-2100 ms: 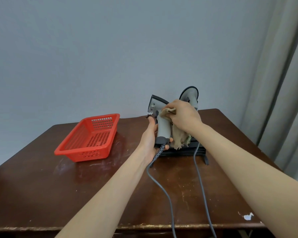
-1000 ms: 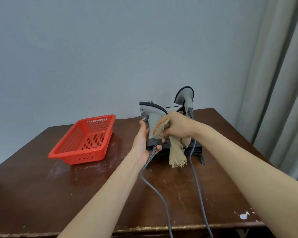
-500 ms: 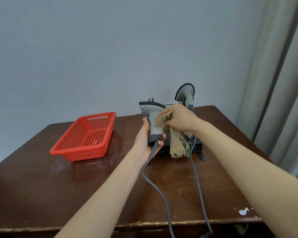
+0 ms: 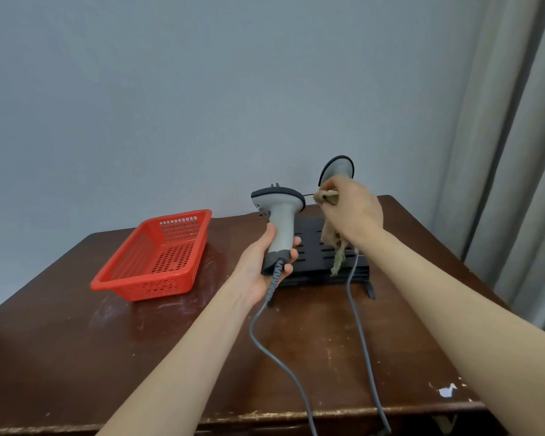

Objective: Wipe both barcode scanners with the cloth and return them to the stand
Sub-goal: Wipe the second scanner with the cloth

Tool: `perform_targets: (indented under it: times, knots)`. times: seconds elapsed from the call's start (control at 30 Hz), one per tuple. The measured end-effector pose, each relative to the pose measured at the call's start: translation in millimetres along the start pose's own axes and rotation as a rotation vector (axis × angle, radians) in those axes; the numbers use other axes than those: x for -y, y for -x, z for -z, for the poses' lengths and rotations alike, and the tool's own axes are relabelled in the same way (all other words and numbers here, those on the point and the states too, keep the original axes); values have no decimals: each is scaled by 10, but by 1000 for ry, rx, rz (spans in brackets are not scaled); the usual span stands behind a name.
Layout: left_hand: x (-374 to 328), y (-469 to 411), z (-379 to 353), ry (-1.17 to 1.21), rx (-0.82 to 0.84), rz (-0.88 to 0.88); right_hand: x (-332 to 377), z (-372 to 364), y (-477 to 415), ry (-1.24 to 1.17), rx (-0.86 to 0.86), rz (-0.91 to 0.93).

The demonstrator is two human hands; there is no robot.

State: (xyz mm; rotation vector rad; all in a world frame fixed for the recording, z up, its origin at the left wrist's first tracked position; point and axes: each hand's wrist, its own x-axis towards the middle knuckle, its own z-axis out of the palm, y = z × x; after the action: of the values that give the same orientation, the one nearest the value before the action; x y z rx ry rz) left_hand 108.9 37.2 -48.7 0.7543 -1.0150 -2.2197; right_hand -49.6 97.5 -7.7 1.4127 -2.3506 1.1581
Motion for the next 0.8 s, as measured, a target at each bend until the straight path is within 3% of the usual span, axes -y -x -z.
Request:
perform_targets:
  times: [0.17,0.3,0.53,0.6,0.73,0.8]
  knots:
    - [-5,12,5,-24,-31,-2,138,-19,32,-321,23,154]
    - [22,16,-78,-32,-50,5,206,-119,26,-254,151,220]
    - [52,-44,-36,-8,-108,3,248,38,97,-311,655,283]
    - [67,-60,-60,-11,-120,16,260,10,64,-274,599,291]
    - [126,-35,-128,2,-81,74,226,-17,-39,-161,317,155]
    - [134,-45,-114,-8,-84,62,236,-18,-23,-177,336,159]
